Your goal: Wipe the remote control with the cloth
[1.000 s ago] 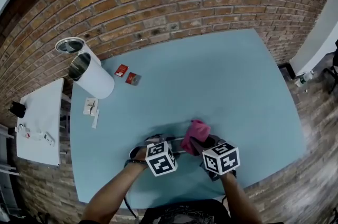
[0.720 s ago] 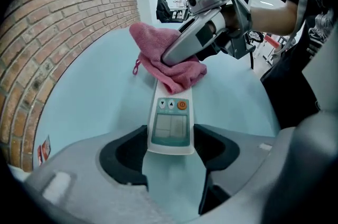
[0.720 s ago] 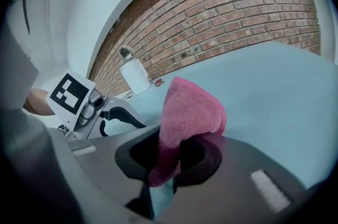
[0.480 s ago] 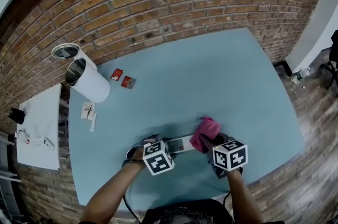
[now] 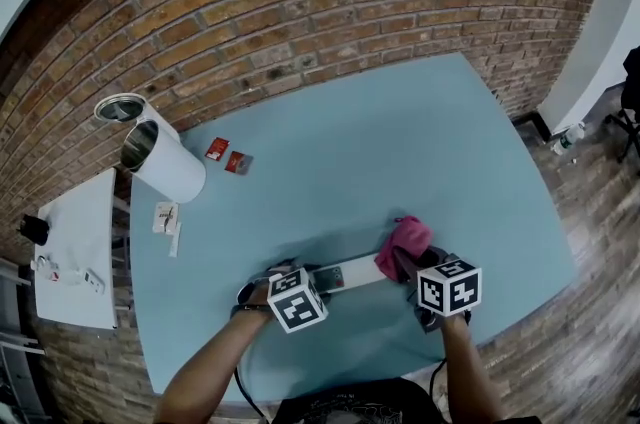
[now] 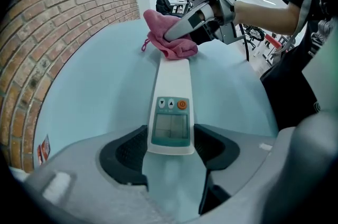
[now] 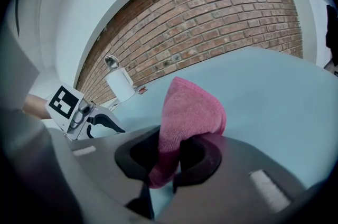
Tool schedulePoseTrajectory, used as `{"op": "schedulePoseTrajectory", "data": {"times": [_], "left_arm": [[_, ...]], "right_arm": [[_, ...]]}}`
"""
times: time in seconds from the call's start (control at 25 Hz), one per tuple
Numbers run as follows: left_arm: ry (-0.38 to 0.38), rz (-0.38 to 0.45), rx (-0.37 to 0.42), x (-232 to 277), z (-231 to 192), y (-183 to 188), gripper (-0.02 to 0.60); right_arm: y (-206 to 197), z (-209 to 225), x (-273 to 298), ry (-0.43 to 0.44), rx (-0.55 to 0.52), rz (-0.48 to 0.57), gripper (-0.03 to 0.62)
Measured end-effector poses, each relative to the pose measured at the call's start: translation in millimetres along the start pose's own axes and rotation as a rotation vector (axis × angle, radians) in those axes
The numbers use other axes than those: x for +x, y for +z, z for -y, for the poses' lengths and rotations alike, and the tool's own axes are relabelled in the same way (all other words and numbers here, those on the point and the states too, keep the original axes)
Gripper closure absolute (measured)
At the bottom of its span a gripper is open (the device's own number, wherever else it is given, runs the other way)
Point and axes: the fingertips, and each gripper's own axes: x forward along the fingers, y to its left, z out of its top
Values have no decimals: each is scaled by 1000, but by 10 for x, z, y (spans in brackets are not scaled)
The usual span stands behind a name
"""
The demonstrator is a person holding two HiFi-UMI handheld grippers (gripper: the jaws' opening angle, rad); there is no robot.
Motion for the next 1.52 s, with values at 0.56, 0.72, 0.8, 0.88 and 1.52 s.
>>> {"op": "schedulePoseTrajectory", "data": {"times": [0.56, 0.72, 0.8, 0.88, 1.52], "left_arm": [[-8, -21, -14, 7, -40, -1, 308], [-14, -26, -15, 6, -37, 7, 307], [-17, -30, -14, 6, -37, 3, 307], [-24, -37, -14, 6, -29, -9, 307], [-24, -82, -40, 16, -23, -15, 307]], "right_arm": [[271, 60, 199, 23, 24, 94, 528], [165, -7, 189, 55, 29, 76, 528], [132, -19, 151, 62, 33, 76, 528], [91, -26, 109, 63, 37, 75, 528], [-243, -155, -214, 77, 52, 84, 528]]}}
